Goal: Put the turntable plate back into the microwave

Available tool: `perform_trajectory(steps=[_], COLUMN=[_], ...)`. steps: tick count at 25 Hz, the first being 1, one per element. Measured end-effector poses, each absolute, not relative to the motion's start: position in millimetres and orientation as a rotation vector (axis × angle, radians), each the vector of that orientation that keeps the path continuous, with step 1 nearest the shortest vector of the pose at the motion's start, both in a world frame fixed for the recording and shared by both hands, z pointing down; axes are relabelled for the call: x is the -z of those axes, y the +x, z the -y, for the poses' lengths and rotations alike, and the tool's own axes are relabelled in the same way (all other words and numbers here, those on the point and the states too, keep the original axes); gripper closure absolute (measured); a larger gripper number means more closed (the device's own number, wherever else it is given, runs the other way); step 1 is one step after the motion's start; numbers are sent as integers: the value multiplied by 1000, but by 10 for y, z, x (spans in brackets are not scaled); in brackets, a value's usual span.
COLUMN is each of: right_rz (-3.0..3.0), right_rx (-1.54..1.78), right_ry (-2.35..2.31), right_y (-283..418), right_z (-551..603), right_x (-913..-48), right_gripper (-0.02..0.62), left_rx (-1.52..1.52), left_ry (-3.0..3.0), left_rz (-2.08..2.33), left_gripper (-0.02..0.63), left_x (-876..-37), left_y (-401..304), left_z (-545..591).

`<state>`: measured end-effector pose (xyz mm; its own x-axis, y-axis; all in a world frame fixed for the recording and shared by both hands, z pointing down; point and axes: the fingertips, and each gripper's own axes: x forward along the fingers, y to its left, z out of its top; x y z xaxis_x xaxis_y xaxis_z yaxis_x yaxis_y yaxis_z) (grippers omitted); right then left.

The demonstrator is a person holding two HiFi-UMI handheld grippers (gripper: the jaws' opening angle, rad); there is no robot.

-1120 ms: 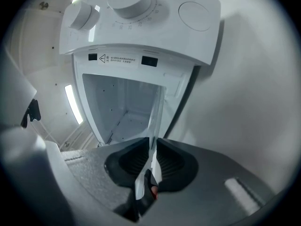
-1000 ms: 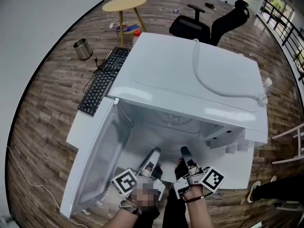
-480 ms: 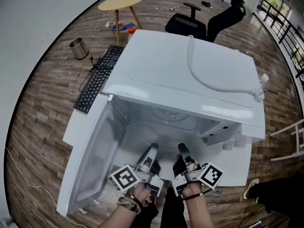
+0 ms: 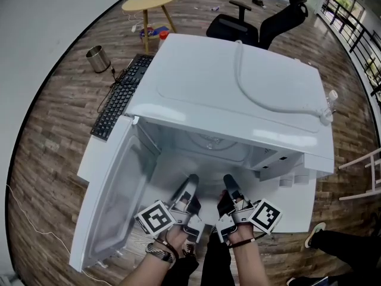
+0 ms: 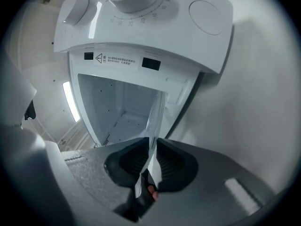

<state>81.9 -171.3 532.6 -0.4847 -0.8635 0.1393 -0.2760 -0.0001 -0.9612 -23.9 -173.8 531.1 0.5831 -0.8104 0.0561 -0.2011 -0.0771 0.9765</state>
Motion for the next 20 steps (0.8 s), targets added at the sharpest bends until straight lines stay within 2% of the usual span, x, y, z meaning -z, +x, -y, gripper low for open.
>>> perform_trajectory(steps=[20], right_rz=[-1799], right_rx=[1496], right_ry=[-1214], right_y=[873], right_z=[2032], right_x=[-5212], right_gripper=[538], left_rx=[563], left_ry=[1649], left_rz=[904], left_gripper=[529], left_x=[-5251], left_y=[-206], left_z=[2058])
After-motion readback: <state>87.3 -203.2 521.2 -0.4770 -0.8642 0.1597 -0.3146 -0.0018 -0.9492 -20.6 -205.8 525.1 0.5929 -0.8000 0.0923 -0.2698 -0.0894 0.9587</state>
